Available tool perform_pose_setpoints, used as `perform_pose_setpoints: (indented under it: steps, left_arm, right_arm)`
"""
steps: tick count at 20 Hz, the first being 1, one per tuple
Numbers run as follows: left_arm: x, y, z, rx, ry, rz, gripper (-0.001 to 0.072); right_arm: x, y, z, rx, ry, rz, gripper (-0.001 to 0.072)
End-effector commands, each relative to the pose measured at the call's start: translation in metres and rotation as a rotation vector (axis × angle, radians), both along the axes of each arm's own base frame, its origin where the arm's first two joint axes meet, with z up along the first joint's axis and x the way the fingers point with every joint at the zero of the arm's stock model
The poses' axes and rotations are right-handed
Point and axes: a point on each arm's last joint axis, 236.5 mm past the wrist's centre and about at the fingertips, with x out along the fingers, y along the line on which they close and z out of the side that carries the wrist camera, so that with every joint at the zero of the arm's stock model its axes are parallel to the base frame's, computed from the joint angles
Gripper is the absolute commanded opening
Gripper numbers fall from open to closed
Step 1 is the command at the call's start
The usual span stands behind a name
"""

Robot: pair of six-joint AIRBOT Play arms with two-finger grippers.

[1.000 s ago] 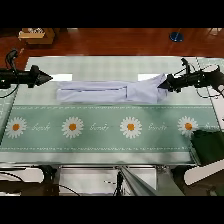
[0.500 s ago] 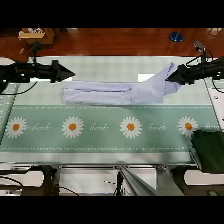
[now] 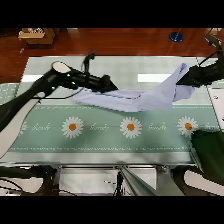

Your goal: Fold the shirts.

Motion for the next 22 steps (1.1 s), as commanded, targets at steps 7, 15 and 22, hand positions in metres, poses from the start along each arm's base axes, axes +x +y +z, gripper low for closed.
perform_pose_setpoints:
  steps: [7,15,22]
  left_arm:
    - [-0.056,-0.106,-0.053,-0.050,0.176,-0.001,0.0022]
    - [-0.095,-0.157,-0.089,-0.027,0.226,-0.059,0.0021]
    - [-0.089,-0.189,-0.077,-0.087,0.236,-0.082,0.0020]
  right_arm:
    - [-0.037,0.006,0.046,-0.038,-0.060,0.001,0.0024]
    - [-0.062,0.009,0.044,-0.033,0.035,0.018,0.0024]
    - [-0.067,0.004,0.049,-0.069,0.017,0.011,0.0024]
